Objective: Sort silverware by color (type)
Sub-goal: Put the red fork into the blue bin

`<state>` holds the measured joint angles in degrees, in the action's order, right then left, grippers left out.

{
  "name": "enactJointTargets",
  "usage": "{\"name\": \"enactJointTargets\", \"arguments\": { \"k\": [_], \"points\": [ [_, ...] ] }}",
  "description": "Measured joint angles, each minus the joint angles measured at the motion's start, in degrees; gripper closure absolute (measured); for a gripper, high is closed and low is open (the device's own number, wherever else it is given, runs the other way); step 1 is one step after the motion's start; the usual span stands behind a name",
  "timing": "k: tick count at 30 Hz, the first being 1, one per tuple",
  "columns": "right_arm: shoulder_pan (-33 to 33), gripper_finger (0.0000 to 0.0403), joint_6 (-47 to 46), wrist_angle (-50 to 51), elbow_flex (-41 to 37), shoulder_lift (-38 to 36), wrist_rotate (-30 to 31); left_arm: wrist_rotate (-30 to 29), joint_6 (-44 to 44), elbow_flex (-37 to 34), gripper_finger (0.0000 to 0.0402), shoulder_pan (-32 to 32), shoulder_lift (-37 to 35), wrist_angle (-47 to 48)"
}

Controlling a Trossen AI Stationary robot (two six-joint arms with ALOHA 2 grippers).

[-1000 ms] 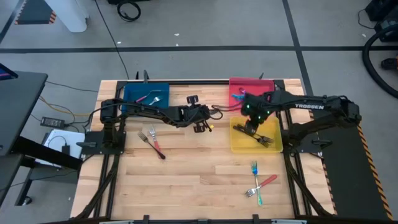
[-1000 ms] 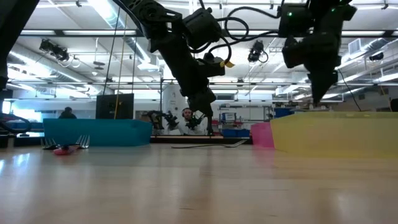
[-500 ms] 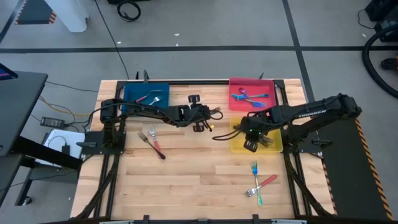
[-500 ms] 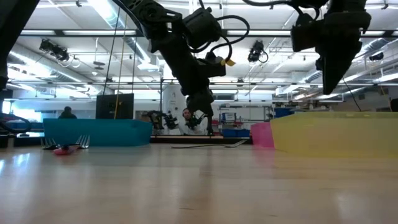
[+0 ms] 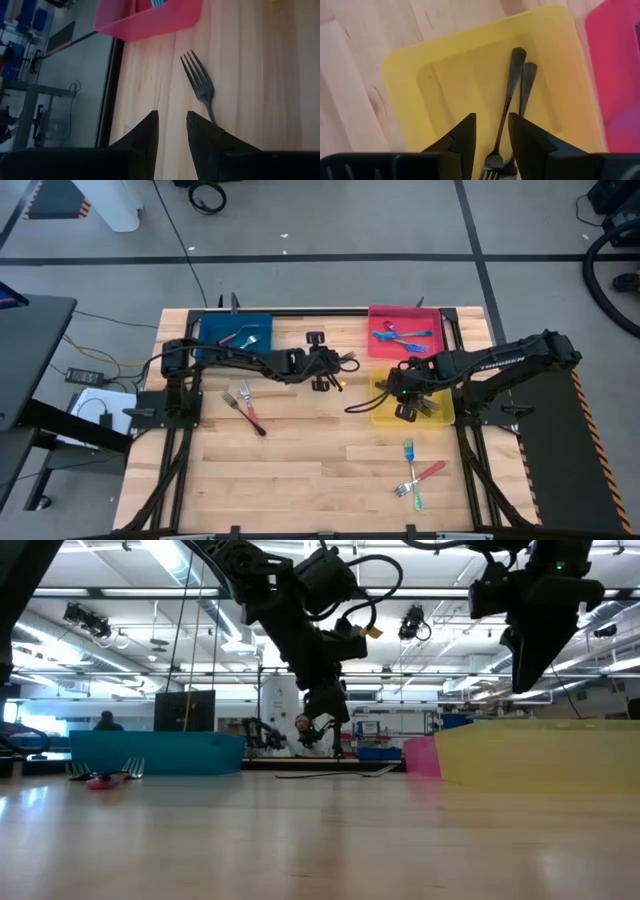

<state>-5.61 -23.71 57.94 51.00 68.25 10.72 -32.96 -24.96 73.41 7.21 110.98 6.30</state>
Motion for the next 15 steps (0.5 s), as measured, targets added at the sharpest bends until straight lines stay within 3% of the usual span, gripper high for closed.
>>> {"name": "enactJointTargets", "arguments": {
  "k": [7,12,15],
  "points": [
    [-1.24,0.028,0.33,0.02,0.0,0.0,-2.05,6.19,1.96,0.0,0.0296,2.02,0.0,-0.17],
    [-4.72,0.028,-0.52,0.04,0.0,0.0,-14.04,6.28,4.44,0.0,0.0296,2.37,0.0,-0.15],
    [-9.05,0.028,-0.55,0.04,0.0,0.0,-14.42,6.3,6.61,0.0,0.0296,2.33,0.0,-0.11]
  ]
}}
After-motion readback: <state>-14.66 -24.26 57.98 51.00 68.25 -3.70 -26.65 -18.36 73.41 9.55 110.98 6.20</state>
